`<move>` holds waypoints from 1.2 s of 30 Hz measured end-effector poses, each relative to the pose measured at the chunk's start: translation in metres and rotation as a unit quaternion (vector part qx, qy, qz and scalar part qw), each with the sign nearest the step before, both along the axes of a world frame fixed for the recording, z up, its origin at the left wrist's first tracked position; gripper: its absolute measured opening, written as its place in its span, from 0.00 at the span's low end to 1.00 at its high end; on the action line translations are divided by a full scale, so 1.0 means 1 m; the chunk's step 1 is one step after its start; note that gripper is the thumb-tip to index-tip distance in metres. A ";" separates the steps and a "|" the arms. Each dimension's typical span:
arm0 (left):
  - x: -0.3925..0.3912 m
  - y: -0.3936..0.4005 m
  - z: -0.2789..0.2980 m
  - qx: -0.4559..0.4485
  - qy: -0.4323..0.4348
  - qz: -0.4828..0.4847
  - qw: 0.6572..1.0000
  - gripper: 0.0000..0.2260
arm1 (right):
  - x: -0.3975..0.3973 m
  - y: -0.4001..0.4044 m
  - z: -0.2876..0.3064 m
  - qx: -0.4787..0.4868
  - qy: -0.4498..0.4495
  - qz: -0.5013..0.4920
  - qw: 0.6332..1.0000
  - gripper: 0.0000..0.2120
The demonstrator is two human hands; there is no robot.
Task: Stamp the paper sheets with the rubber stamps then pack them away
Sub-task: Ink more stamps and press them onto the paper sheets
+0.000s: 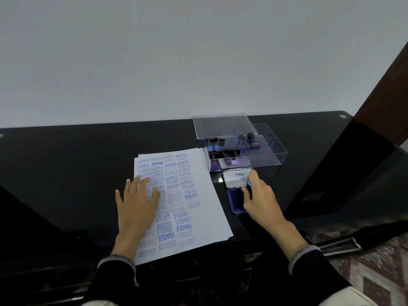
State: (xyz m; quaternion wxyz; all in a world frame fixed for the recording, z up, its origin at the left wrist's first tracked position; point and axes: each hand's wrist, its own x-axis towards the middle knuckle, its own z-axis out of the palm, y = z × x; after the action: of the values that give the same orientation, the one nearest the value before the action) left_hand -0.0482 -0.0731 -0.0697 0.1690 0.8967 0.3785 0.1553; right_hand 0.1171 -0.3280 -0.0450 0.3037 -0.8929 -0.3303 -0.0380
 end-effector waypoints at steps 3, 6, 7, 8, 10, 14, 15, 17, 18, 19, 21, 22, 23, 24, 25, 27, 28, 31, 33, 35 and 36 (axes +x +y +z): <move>0.000 0.000 0.000 -0.001 -0.001 0.002 1.000 0.24 | 0.003 0.000 0.002 0.018 0.027 0.006 0.999 0.12; 0.000 0.000 0.000 -0.001 0.001 0.001 1.000 0.23 | 0.002 0.001 0.001 -0.014 -0.002 -0.002 1.000 0.12; 0.000 0.000 0.000 -0.001 -0.001 0.000 1.000 0.23 | 0.001 0.002 0.000 -0.024 -0.012 -0.005 1.000 0.13; 0.000 0.000 0.000 -0.001 -0.002 -0.001 1.000 0.23 | 0.001 0.002 -0.001 -0.027 -0.016 -0.007 1.000 0.13; 0.000 0.000 0.000 -0.001 -0.001 -0.001 1.000 0.24 | 0.002 0.002 0.001 -0.013 -0.002 -0.004 1.000 0.13; -0.001 0.000 0.000 0.000 0.001 0.000 1.000 0.24 | 0.004 0.001 0.004 -0.001 0.023 0.002 1.000 0.14; -0.001 0.000 0.000 0.000 0.002 0.000 1.000 0.24 | 0.004 0.002 0.004 -0.006 0.016 0.002 1.000 0.14; -0.001 0.001 -0.001 0.001 0.002 -0.001 1.000 0.24 | 0.001 0.003 0.002 -0.024 -0.009 -0.004 1.000 0.13; -0.001 0.000 -0.001 0.000 0.001 -0.002 1.000 0.24 | 0.000 0.003 0.001 -0.030 -0.019 -0.009 0.999 0.12; -0.001 0.000 -0.001 -0.001 0.000 -0.002 1.000 0.24 | 0.000 0.004 0.000 -0.031 -0.023 -0.013 0.999 0.12; -0.001 0.000 -0.001 -0.001 -0.001 -0.002 1.000 0.24 | -0.001 0.004 0.000 -0.027 -0.023 -0.017 0.999 0.11; -0.001 0.000 -0.001 -0.001 -0.001 -0.002 1.000 0.24 | -0.002 0.004 0.000 -0.024 -0.021 -0.018 0.999 0.12; -0.001 0.000 -0.001 -0.001 -0.002 -0.002 1.000 0.24 | -0.002 0.004 0.000 -0.023 -0.018 -0.020 0.999 0.12; -0.001 0.000 -0.001 -0.002 -0.002 -0.002 1.000 0.24 | -0.003 0.003 0.001 -0.022 -0.018 -0.022 0.999 0.13; -0.001 0.000 -0.001 -0.003 -0.003 -0.002 1.000 0.24 | -0.004 0.003 0.001 -0.022 -0.018 -0.024 0.999 0.13; -0.001 0.000 0.000 -0.002 -0.003 -0.002 1.000 0.24 | -0.006 0.003 0.002 -0.020 -0.022 -0.026 0.999 0.13; -0.001 0.000 0.000 0.000 -0.002 -0.002 1.000 0.24 | -0.007 0.003 0.002 -0.018 -0.023 -0.027 0.999 0.12; -0.001 0.000 0.000 0.001 -0.003 -0.002 1.000 0.23 | -0.008 0.003 0.003 -0.013 -0.018 -0.034 0.999 0.12; -0.001 0.000 0.001 -0.005 -0.009 0.001 1.000 0.23 | -0.009 0.003 0.004 -0.013 -0.014 -0.035 0.999 0.12; -0.001 0.000 0.002 -0.008 -0.014 0.004 1.000 0.23 | -0.008 0.003 0.004 -0.013 -0.009 -0.034 0.999 0.11; 0.000 0.000 0.002 -0.007 -0.016 0.006 1.000 0.22 | -0.008 0.003 0.005 -0.016 -0.005 -0.033 0.999 0.11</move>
State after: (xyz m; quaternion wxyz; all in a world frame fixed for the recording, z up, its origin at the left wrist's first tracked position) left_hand -0.0487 -0.0727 -0.0678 0.1805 0.8907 0.3818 0.1682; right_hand 0.1091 -0.3250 -0.0397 0.2864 -0.9076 -0.3031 -0.0476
